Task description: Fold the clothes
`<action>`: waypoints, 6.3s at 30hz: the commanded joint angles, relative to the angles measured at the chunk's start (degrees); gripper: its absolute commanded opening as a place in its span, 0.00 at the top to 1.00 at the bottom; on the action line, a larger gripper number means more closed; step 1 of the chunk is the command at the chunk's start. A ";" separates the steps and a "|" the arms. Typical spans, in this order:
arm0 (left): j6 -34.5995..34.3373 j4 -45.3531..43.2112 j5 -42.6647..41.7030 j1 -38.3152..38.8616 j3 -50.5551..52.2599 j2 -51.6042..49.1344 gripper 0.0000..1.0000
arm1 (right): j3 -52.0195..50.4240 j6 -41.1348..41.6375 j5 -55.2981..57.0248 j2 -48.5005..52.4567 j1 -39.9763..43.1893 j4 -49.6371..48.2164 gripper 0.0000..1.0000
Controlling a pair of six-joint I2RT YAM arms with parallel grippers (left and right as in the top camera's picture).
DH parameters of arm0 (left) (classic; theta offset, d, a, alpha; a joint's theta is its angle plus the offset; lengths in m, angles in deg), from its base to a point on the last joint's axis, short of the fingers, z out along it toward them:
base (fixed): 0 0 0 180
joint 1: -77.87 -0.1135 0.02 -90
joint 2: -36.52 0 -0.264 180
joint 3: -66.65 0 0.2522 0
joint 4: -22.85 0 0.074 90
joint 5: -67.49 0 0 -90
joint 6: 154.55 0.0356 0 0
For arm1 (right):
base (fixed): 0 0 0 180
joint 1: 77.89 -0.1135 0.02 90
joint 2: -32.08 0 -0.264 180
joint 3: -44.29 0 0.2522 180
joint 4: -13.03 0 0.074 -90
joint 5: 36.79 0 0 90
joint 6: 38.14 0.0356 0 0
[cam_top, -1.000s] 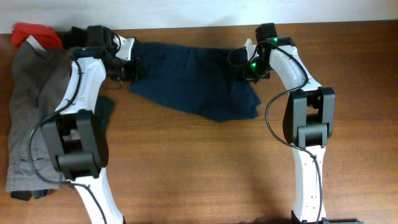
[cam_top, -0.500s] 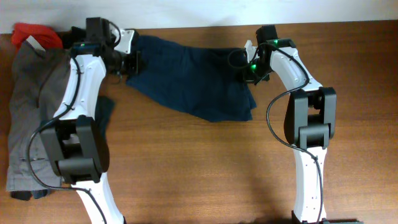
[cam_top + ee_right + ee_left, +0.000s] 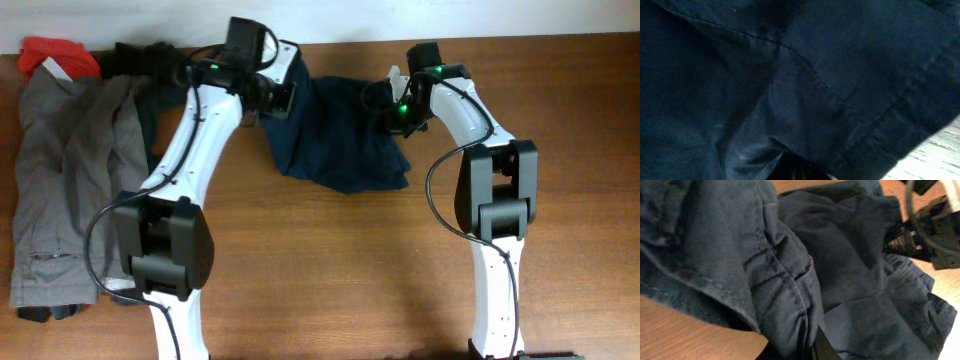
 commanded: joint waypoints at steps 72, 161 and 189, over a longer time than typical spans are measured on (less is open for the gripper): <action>4.87 9.88 38.01 9.90 -8.44 -0.35 0.99 | -7.80 1.46 10.69 9.55 9.20 0.90 0.96; 25.81 15.21 64.17 9.05 -21.84 -8.02 1.00 | -12.46 1.57 13.64 11.39 11.76 -2.38 0.96; 23.19 14.43 49.77 13.40 -21.84 -8.00 1.00 | -13.05 1.46 12.57 11.43 11.39 -3.52 0.96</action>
